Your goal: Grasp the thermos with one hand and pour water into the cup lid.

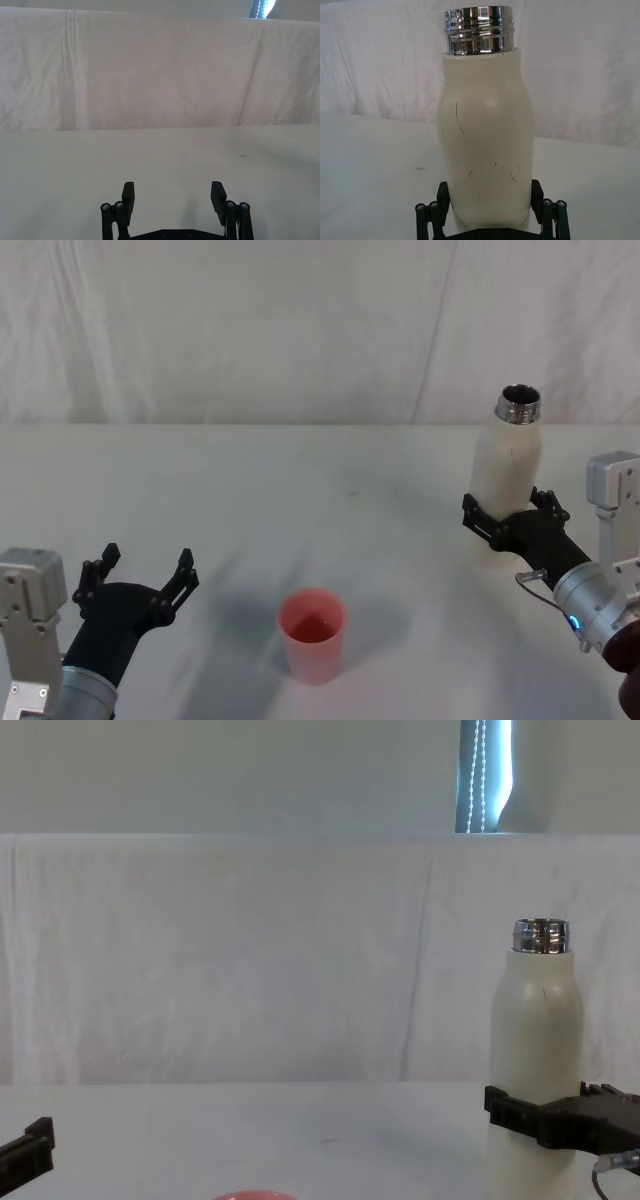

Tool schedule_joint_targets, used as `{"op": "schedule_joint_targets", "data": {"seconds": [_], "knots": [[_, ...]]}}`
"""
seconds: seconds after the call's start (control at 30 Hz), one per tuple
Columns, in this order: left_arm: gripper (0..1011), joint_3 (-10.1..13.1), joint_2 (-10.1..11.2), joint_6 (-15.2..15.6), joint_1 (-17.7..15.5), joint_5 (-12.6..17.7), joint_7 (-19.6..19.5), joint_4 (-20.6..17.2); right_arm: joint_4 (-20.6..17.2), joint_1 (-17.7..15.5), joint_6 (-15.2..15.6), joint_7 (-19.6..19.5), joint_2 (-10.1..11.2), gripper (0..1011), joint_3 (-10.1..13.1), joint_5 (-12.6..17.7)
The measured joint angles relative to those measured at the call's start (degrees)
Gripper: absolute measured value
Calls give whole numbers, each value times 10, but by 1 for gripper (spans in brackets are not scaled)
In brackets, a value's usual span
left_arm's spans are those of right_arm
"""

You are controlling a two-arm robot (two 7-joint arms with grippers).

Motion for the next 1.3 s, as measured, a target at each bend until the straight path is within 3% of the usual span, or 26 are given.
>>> {"op": "schedule_joint_targets", "data": {"seconds": [1.3], "knots": [[1001, 0, 0, 0, 0, 0, 0, 0, -2, -1, 1, 1, 0, 960, -1, 0]]}}
